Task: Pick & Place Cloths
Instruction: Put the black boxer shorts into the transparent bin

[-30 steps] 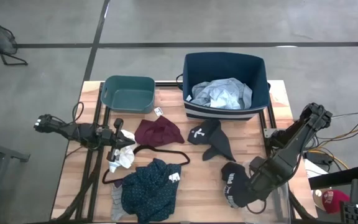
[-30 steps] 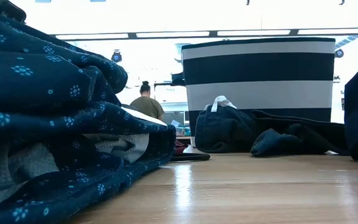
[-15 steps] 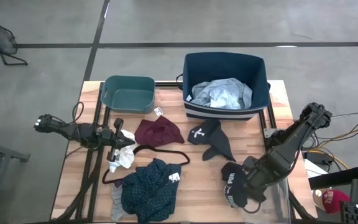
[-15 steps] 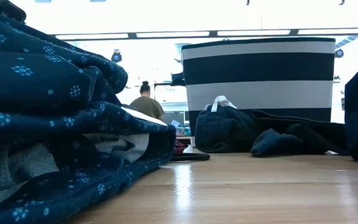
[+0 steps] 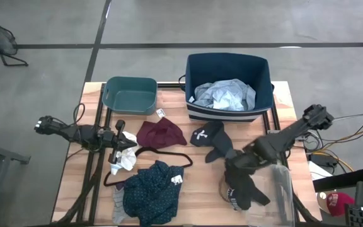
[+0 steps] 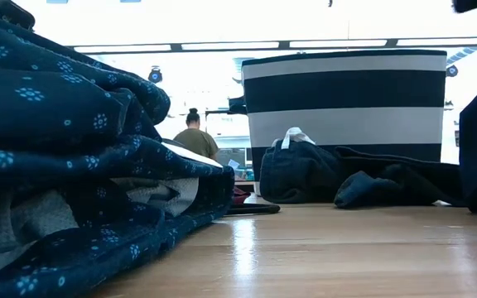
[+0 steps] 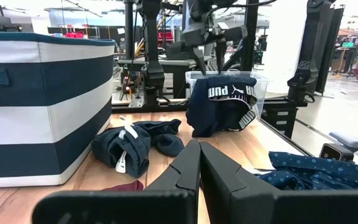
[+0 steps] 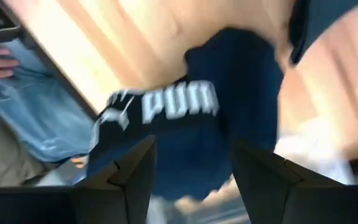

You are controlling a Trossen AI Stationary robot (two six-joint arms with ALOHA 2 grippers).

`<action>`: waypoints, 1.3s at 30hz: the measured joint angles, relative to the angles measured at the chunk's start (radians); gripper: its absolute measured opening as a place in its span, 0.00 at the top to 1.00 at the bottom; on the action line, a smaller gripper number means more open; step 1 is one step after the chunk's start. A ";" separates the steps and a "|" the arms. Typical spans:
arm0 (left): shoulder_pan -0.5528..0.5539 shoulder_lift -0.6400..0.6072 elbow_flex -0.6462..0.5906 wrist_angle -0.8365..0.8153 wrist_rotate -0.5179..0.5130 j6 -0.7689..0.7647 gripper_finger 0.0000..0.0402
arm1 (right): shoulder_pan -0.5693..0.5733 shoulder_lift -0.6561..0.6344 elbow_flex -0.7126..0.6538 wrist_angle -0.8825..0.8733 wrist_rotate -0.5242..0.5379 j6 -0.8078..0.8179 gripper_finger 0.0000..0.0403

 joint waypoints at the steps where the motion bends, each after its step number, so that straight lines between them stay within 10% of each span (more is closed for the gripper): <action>1: 0.000 0.000 0.000 0.000 0.000 0.000 0.97 | -0.018 0.013 0.000 0.002 -0.002 -0.043 0.54; 20: 0.000 0.000 0.000 0.000 0.000 0.000 0.97 | -0.245 0.298 0.082 -0.179 -0.025 -0.390 0.51; 39: 0.000 0.003 0.000 0.000 0.000 0.000 0.97 | -0.200 0.463 0.067 -0.239 -0.198 -0.503 0.54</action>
